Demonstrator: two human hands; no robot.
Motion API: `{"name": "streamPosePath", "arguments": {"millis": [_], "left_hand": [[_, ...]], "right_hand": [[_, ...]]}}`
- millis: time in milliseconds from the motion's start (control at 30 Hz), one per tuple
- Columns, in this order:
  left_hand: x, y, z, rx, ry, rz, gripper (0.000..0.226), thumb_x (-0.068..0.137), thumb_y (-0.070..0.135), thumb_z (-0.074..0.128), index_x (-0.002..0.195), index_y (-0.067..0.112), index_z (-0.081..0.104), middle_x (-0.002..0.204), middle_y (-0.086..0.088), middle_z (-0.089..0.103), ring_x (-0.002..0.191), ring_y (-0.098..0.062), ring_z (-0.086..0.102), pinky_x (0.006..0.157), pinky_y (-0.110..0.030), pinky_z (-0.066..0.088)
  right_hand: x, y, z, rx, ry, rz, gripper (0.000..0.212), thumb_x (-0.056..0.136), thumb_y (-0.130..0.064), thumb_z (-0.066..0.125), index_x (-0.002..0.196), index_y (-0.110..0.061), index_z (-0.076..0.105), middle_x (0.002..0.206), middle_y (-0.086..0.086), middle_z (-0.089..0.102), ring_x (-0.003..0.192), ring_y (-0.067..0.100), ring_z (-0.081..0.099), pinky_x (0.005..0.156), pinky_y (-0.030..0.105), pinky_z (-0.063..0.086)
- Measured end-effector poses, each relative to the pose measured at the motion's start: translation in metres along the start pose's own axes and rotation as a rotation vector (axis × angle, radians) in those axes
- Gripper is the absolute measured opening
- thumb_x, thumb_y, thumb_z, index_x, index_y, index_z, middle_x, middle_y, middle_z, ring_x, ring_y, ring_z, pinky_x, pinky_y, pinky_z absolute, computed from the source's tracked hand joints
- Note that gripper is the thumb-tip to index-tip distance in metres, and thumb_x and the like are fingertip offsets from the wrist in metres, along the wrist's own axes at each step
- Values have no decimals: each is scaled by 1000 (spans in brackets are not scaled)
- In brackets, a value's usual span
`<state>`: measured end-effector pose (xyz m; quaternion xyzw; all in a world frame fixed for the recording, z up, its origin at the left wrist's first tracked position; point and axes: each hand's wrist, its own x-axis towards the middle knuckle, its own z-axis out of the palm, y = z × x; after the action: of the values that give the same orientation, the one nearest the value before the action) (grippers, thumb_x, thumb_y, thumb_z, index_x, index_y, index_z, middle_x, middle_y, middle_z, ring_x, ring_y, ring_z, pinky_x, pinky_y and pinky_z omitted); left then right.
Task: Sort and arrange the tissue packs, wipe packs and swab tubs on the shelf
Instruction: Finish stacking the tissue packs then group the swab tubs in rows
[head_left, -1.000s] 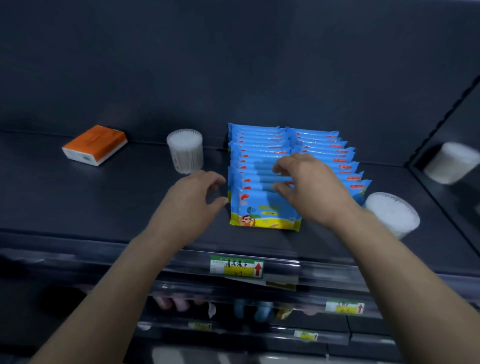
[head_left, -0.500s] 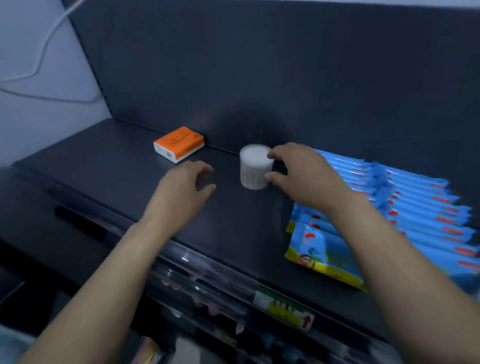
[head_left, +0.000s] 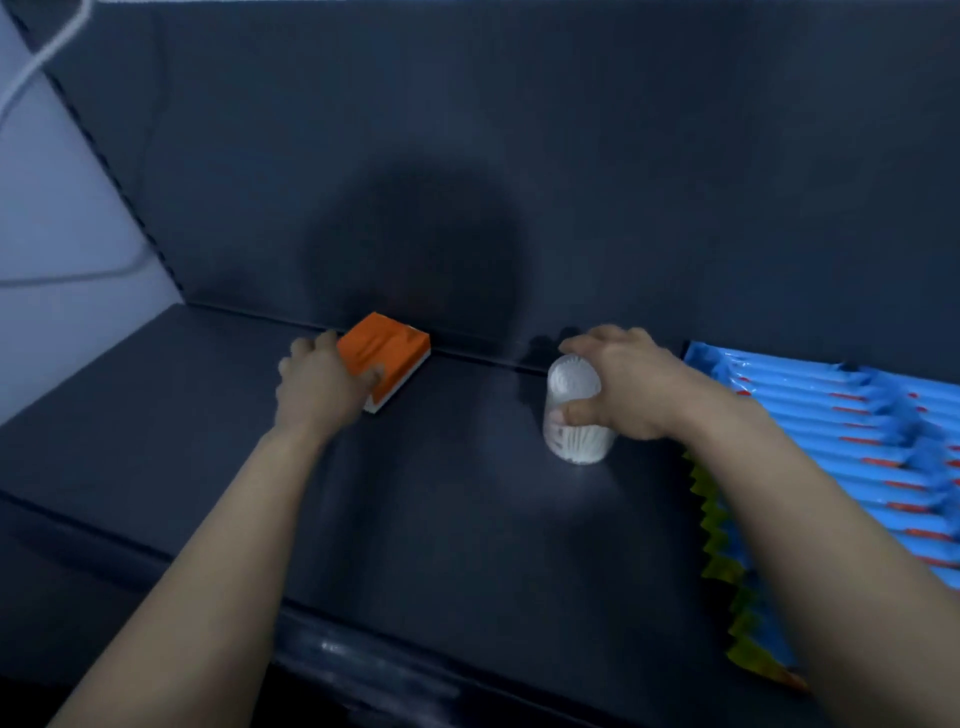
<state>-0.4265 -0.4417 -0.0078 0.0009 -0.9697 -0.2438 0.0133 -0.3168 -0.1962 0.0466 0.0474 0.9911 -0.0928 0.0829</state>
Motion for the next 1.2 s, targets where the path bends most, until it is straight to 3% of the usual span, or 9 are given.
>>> {"name": "streamPosePath", "arguments": {"millis": [100, 200, 300, 467, 567, 667, 833, 967, 1200], "left_hand": [[28, -4, 4, 1, -102, -86, 78, 86, 46, 57, 141, 2, 25, 143, -24, 30, 130, -43, 29, 105, -48, 27], [43, -8, 9, -68, -185, -112, 81, 79, 49, 64, 136, 2, 32, 138, -24, 39, 124, -41, 40, 101, -47, 36], [41, -5, 13, -136, -193, -121, 79, 76, 42, 71, 134, 1, 35, 138, -22, 32, 114, -39, 47, 91, -43, 40], [24, 6, 4, -268, -122, -42, 67, 75, 25, 76, 129, 6, 40, 133, -17, 36, 97, -28, 51, 79, -35, 41], [4, 16, -1, -334, -66, 24, 56, 73, 19, 76, 117, 7, 44, 116, -12, 50, 91, -23, 50, 76, -35, 41], [-32, 33, -11, -388, 22, 53, 51, 72, 19, 77, 110, 10, 44, 104, -4, 50, 91, -21, 50, 74, -32, 39], [-104, 58, -35, -446, 212, 109, 55, 72, 20, 77, 115, 11, 45, 105, 3, 48, 93, -13, 48, 74, -24, 36], [-157, 74, -46, -428, 291, 148, 55, 73, 22, 76, 118, 18, 45, 107, 7, 50, 90, -9, 47, 58, -8, 35], [-201, 122, -44, -505, 216, 320, 56, 73, 25, 76, 120, 23, 46, 112, 11, 51, 88, -1, 49, 63, -11, 35]], "right_hand": [[8, 2, 2, 60, -74, 77, 91, 74, -49, 71, 147, -28, 21, 148, 4, 31, 134, 28, 31, 109, 40, 33], [13, 1, 4, 69, -85, 99, 94, 72, -47, 73, 147, -28, 21, 145, 5, 34, 131, 27, 38, 107, 37, 36], [14, 1, 5, 63, -55, 106, 93, 72, -44, 73, 147, -27, 22, 143, 5, 36, 130, 27, 39, 106, 35, 38], [3, -2, -4, 103, 46, 76, 90, 72, -43, 73, 146, -30, 23, 139, 4, 38, 127, 28, 40, 102, 35, 39], [-9, 1, -14, 123, 125, 13, 89, 72, -43, 73, 146, -31, 24, 137, 4, 40, 125, 28, 41, 101, 34, 39], [-25, 7, -24, 136, 195, -54, 88, 71, -43, 72, 145, -32, 26, 135, 3, 40, 124, 27, 42, 101, 35, 39], [-54, 21, -36, 162, 295, -195, 79, 72, -43, 68, 141, -32, 31, 131, 1, 40, 121, 26, 40, 96, 33, 39], [-83, 33, -40, 190, 308, -281, 77, 72, -44, 68, 140, -32, 33, 131, 1, 40, 119, 25, 41, 95, 32, 38], [-144, 71, -53, 215, 373, -176, 80, 70, -47, 68, 140, -35, 32, 130, -2, 40, 121, 22, 42, 98, 32, 39]]}}
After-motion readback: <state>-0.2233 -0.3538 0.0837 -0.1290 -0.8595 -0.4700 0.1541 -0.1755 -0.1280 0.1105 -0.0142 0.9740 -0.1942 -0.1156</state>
